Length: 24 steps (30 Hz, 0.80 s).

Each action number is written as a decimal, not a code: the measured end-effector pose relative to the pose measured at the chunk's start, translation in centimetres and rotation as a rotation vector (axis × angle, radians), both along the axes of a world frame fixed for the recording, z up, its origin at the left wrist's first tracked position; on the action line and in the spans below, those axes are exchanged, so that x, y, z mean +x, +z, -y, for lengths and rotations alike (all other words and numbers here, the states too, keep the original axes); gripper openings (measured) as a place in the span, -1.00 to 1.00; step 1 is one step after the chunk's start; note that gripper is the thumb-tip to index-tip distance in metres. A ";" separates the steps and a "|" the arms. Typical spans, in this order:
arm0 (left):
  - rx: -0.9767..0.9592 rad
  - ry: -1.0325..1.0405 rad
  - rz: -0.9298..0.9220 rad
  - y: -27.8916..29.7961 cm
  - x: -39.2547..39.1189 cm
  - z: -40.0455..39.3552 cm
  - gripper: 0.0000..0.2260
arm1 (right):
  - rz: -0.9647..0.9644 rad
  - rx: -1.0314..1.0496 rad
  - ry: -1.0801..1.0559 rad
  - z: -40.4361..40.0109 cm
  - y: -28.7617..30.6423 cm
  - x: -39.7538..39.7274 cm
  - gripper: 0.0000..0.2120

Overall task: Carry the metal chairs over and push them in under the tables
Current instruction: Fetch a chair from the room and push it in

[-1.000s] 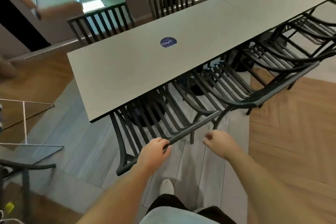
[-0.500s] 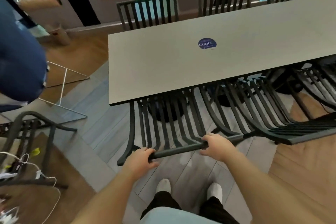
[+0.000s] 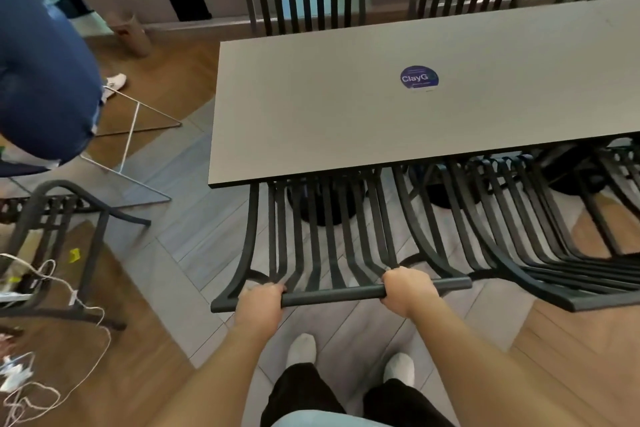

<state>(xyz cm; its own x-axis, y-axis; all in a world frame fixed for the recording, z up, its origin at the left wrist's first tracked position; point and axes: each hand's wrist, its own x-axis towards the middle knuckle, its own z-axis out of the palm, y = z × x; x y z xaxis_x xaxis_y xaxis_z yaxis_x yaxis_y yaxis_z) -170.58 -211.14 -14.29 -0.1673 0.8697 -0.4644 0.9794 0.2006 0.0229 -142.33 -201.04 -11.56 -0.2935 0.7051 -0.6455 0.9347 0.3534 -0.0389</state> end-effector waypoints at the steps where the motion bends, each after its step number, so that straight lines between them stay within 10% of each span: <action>1: -0.003 -0.005 -0.021 -0.1 0.1 0.0 -0.58 | 0.018 0.011 0.012 0.0 -0.1 -0.1 -0.78; 24: 0.061 -0.052 -0.096 -0.3 5.1 -2.1 -0.63 | 0.041 -0.038 0.033 -3.8 0.0 3.9 -0.76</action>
